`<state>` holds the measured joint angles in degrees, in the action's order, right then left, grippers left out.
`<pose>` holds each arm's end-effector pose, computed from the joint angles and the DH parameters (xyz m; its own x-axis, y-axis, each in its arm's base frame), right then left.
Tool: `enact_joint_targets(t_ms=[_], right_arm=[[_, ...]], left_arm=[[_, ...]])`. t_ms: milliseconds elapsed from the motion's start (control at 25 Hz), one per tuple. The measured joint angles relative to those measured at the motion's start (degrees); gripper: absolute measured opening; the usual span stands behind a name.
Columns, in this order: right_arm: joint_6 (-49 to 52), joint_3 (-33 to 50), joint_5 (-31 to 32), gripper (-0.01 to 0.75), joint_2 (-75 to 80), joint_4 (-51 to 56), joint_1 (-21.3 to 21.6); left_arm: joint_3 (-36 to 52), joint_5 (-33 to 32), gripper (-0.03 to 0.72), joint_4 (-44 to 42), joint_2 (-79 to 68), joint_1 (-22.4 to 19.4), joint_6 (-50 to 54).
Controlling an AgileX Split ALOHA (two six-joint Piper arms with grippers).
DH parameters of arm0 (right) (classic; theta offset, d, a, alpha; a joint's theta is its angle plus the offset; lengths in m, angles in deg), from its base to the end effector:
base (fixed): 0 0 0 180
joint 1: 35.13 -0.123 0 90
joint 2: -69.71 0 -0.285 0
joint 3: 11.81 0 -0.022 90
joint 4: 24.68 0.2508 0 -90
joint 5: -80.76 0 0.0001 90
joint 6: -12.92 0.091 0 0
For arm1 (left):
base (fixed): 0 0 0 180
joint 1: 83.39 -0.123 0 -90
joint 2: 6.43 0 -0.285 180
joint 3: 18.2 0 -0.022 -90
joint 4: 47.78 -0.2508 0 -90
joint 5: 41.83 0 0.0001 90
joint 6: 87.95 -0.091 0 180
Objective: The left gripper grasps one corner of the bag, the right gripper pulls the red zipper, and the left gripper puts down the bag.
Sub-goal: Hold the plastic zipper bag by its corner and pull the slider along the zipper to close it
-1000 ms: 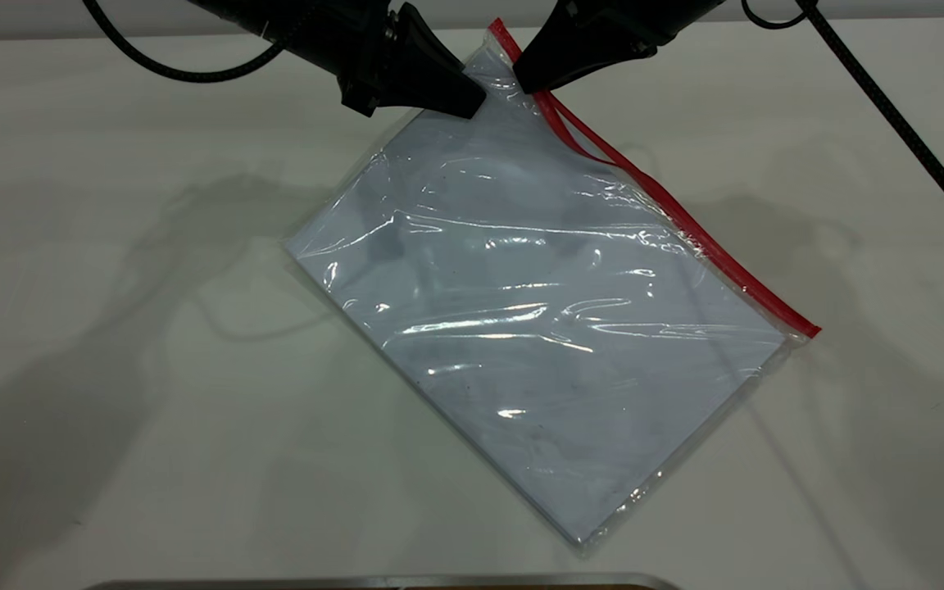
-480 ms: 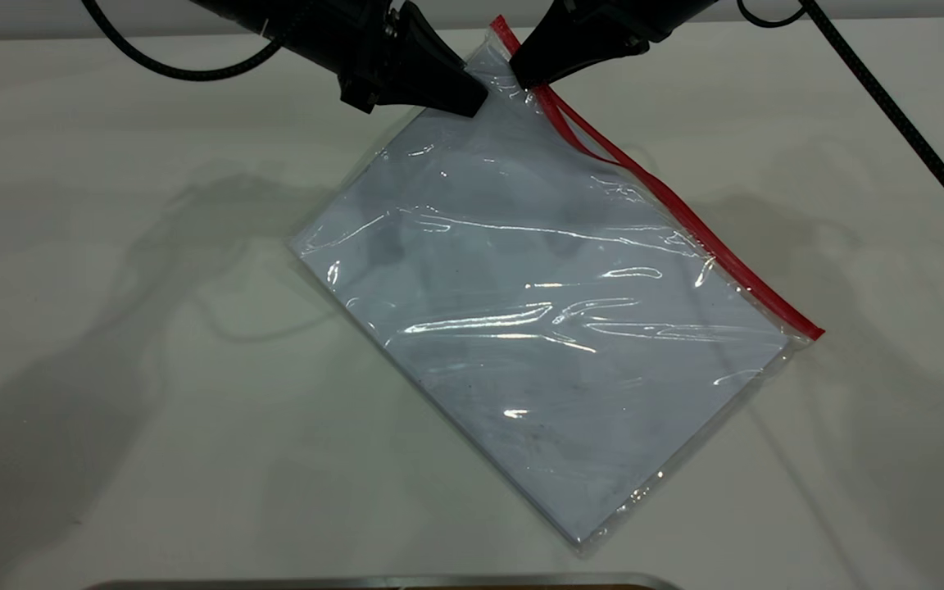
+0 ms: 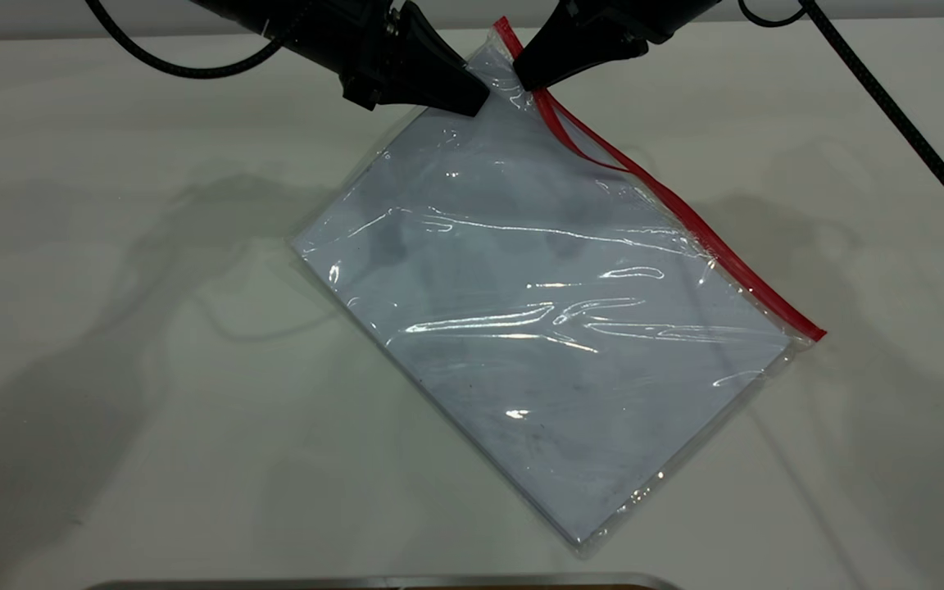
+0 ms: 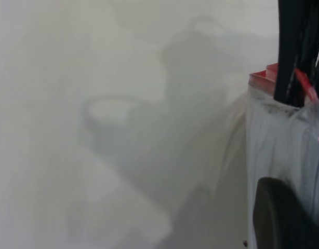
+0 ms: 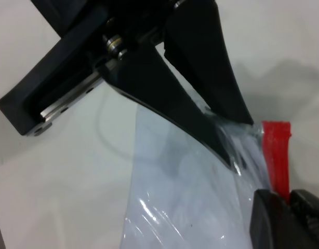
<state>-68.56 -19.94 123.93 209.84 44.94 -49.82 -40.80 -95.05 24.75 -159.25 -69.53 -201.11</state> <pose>0.4249 0.1718 0.0937 -0.6356 -0.4180 -0.6491 -0.7436 0.5574 0.3693 0.4558 -0.1841 0.0562 -0.1520 0.5532 -0.8191 0.9822 0.1769 -0.0629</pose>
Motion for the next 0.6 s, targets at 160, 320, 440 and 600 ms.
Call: enact_joint_targets(t_ms=[160, 320, 440, 600], right_arm=[[2.18, 0.0, 0.07, 0.036, 0.0, -2.24, 0.0], [4.76, -0.37, 0.2, 0.036, 0.0, -4.97, 0.0], [5.74, -0.49, 0.2, 0.037, 0.0, -6.1, 0.0], [6.0, -0.53, 0.14, 0.039, 0.0, -6.6, 0.0]], left_arm=[[-0.67, -0.23, 0.053, -0.36, -0.06, 0.0, 1.2], [-2.28, -0.86, 0.053, -1.72, -0.11, 0.13, 3.13], [-3.0, -1.14, 0.053, -2.24, -0.17, 0.25, 3.27], [-3.44, -1.08, 0.053, -3.02, -0.17, 0.35, 4.06]])
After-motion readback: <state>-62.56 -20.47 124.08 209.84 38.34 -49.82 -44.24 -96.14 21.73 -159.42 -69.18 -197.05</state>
